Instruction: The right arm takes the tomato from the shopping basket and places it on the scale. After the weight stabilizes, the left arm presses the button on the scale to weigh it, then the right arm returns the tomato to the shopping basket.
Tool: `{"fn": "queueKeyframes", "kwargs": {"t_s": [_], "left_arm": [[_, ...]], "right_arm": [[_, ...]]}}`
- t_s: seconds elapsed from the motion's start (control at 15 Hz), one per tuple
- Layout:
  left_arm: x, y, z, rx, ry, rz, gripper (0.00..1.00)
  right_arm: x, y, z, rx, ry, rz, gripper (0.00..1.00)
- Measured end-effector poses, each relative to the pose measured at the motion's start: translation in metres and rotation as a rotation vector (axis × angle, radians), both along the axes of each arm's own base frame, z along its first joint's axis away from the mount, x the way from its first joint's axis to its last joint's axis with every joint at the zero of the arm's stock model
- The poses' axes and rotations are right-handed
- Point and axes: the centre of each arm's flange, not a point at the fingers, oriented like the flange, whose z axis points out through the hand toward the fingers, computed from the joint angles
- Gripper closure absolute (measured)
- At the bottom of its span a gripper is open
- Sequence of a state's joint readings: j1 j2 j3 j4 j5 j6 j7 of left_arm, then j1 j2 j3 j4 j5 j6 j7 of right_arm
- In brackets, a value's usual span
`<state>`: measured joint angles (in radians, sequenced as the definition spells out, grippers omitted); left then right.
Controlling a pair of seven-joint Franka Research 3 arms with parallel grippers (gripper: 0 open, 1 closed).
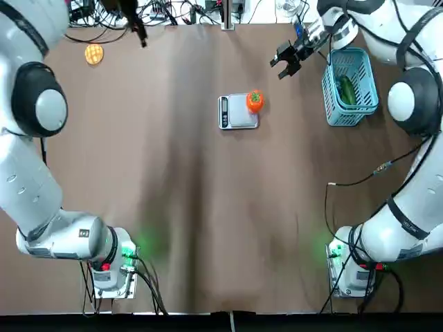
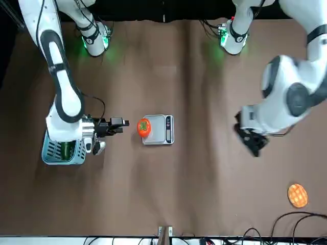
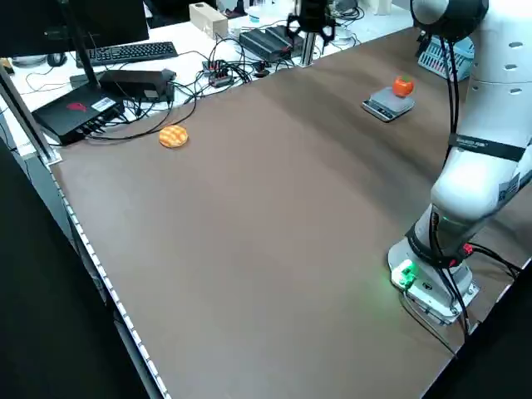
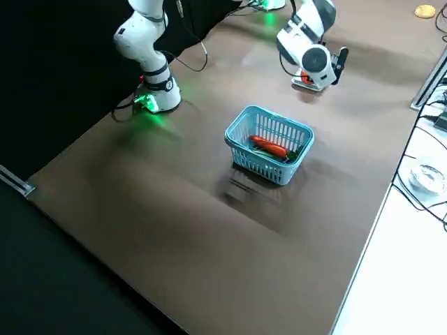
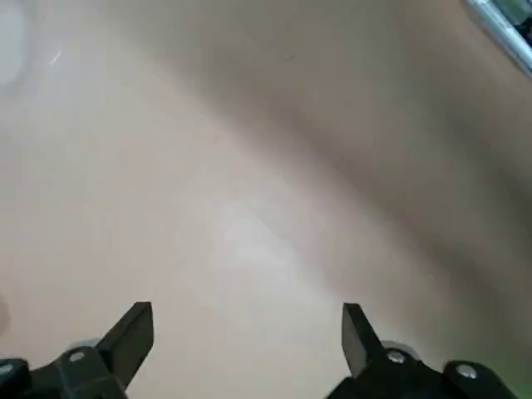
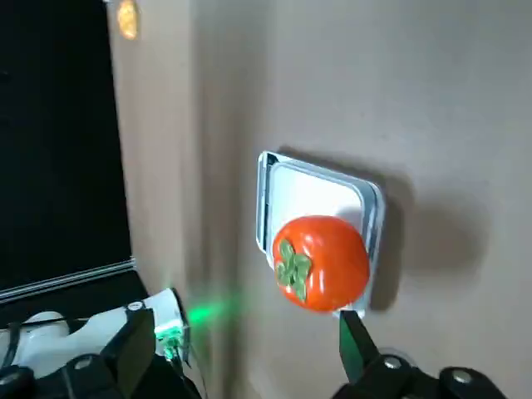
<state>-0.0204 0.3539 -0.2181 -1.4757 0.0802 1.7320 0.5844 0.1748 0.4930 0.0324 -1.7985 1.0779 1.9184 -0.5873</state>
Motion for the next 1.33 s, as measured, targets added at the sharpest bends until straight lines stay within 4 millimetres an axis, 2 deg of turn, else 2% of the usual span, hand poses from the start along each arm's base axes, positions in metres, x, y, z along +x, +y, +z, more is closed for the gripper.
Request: {"fn": "queueKeyframes", "kwargs": {"t_s": [0.2, 0.4, 0.53, 0.87, 1.13, 1.2, 1.33], "left_arm": [[-0.004, 0.063, 0.025, -0.012, 0.018, 0.160, 0.00], [-0.012, 0.100, 0.043, -0.022, 0.028, 0.330, 0.00], [-0.019, 0.109, 0.058, -0.012, 0.020, 0.435, 0.00], [-0.033, 0.112, 0.088, 0.010, -0.003, 0.654, 0.00], [-0.055, 0.114, 0.111, 0.050, 0.028, 0.792, 0.00], [-0.069, 0.115, 0.126, 0.067, 0.039, 0.811, 0.00], [-0.083, 0.124, 0.144, 0.075, 0.027, 0.842, 0.00]], "right_arm": [[-0.003, 0.009, -0.040, 0.098, -0.034, 0.003, 0.02], [-0.006, 0.014, -0.065, 0.132, -0.069, 0.011, 0.01], [-0.008, 0.014, -0.078, 0.150, -0.104, 0.019, 0.00], [-0.022, 0.016, -0.118, 0.215, -0.134, -0.001, 0.00], [-0.032, 0.019, -0.143, 0.250, -0.148, -0.021, 0.00], [-0.037, 0.019, -0.153, 0.262, -0.146, -0.032, 0.00], [-0.039, 0.020, -0.156, 0.267, -0.145, -0.037, 0.00]]}}
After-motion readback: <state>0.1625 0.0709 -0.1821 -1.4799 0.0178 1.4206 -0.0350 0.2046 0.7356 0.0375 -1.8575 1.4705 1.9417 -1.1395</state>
